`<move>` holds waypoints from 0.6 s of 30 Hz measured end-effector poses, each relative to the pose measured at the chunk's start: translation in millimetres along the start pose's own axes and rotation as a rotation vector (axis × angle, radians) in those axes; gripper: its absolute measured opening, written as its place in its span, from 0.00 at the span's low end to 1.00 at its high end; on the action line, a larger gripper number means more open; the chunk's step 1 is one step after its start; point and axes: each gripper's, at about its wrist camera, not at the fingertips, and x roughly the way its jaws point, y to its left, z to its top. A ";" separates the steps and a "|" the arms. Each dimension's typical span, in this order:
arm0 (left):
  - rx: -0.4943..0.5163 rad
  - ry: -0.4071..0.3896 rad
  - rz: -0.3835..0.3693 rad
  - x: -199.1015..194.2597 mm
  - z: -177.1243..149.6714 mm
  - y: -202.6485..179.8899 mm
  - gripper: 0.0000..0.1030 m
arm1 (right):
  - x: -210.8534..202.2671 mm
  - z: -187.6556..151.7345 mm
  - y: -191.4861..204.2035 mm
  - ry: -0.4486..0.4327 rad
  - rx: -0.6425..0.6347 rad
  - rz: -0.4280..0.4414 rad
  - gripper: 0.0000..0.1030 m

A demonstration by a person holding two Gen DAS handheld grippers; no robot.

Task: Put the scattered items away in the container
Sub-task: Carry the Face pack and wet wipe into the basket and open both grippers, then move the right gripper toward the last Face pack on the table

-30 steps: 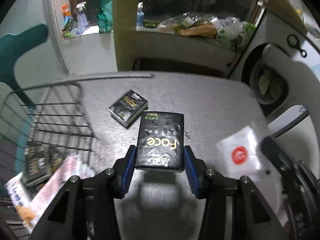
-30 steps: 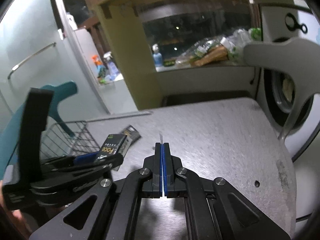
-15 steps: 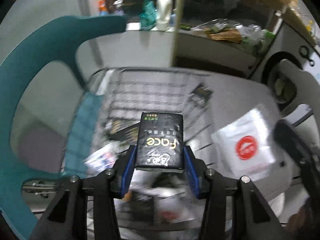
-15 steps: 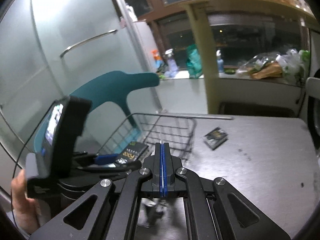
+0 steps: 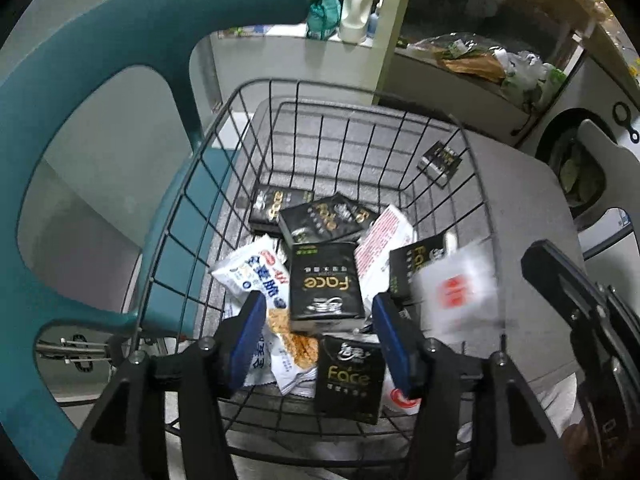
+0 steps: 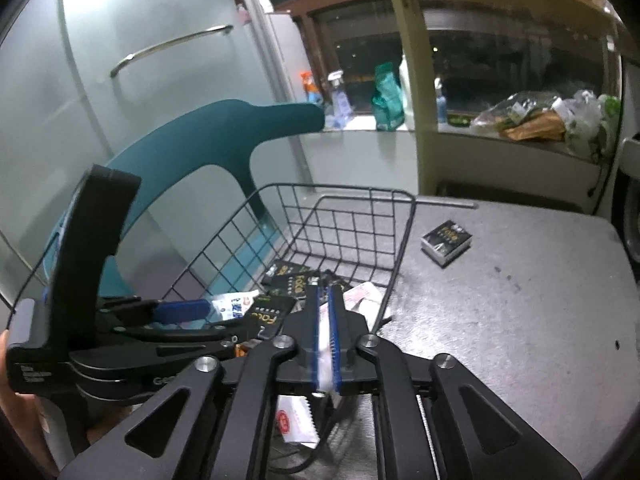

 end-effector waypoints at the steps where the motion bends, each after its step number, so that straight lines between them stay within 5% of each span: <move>1: 0.005 -0.005 -0.003 -1.6 0.1 -3.1 0.65 | -3.5 0.9 -4.3 -0.003 0.007 0.003 0.24; 6: 0.012 -0.005 -0.024 -5.8 1.1 -21.8 0.65 | -25.9 4.0 -27.3 -0.052 0.026 -0.012 0.50; 18: -0.027 -0.051 -0.081 -8.5 7.7 -150.6 0.66 | -57.0 2.3 -167.0 -0.064 0.087 -0.342 0.59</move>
